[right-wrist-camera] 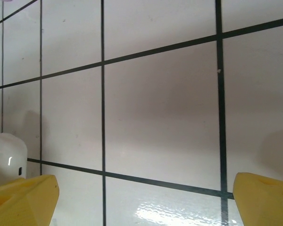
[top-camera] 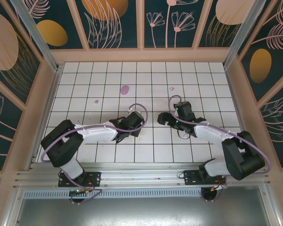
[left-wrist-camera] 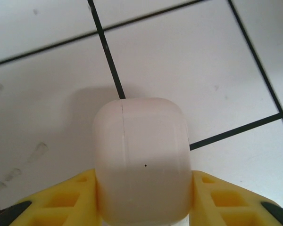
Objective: Insert wireless bluetooth earbuds into charging case
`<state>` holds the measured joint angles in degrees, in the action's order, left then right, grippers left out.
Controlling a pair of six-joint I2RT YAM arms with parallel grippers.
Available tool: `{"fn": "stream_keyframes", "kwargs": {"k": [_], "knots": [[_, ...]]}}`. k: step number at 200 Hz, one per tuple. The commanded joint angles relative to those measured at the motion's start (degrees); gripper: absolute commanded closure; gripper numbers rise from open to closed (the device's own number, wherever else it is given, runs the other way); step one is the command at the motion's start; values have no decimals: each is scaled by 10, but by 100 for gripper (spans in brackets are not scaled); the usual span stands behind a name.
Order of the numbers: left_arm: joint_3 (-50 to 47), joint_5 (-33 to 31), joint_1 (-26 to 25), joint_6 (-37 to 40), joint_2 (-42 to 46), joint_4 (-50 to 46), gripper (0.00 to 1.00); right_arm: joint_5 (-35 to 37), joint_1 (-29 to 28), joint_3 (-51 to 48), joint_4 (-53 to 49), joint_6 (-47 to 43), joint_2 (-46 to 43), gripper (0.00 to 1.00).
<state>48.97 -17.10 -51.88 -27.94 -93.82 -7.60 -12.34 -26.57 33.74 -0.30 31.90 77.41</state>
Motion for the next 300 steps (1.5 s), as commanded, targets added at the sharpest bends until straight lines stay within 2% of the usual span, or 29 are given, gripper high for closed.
{"fn": "stream_keyframes", "kwargs": {"k": [1,39,71,97,128,150,186,225,242,278,300], "knots": [[-9,-22,-2,49,31,-5,67,-29,3,23,2,-2,-11,5],[-21,-7,-1,107,78,13,67,-115,4,41,10,-44,-37,8],[-21,1,-1,176,114,11,67,-142,5,75,-29,-96,-66,11],[-32,55,-1,241,152,32,65,-203,12,99,-46,-124,-75,12],[-48,127,-1,297,205,54,66,-309,13,121,-45,-134,-59,12],[-59,165,-2,316,240,67,68,-361,6,131,-41,-141,-43,14],[-53,189,-2,316,260,60,68,-413,-12,142,-35,-144,-21,21],[-46,204,-1,314,255,62,68,-436,-32,159,-42,-151,-2,28],[-40,204,-1,315,252,60,68,-440,-35,163,-47,-155,4,34],[-40,199,-2,318,254,60,66,-446,-35,163,-48,-156,14,57],[-45,197,-2,318,260,60,65,-455,-35,164,-48,-155,23,66]]}}
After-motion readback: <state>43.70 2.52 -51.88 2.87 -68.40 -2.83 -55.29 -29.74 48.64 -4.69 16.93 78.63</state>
